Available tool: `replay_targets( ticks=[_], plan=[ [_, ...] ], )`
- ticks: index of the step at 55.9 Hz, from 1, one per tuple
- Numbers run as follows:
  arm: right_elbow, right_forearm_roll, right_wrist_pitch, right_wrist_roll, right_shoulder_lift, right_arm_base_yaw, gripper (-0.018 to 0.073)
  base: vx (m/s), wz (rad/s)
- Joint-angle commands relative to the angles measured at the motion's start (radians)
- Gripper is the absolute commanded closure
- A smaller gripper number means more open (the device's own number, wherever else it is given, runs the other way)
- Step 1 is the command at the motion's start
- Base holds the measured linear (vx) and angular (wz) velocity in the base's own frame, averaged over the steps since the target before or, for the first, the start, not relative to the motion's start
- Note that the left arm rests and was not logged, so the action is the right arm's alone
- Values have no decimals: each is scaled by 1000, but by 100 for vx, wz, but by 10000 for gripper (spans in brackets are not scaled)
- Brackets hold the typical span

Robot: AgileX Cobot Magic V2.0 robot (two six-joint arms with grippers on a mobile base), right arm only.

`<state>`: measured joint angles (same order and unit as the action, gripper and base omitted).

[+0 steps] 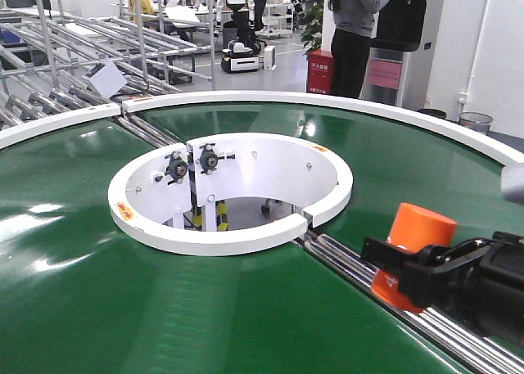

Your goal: Grab orange capacitor from left shelf to right conveyor

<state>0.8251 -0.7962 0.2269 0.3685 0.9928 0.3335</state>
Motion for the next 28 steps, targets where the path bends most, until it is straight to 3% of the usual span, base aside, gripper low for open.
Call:
replay_targets(
  ticks=[1, 7, 11, 22, 28],
  plan=[
    [31, 174, -123, -215, 0, -4, 570, 0, 0],
    [31, 423, -165, -213, 23, -4, 569, 0, 0],
    [31, 537, -183, -193, 35, -2, 568, 0, 0],
    [31, 556, -267, -192, 41, -2, 568, 0, 0],
    [31, 556, -237, -192, 59, -2, 568, 0, 0]
  ],
)
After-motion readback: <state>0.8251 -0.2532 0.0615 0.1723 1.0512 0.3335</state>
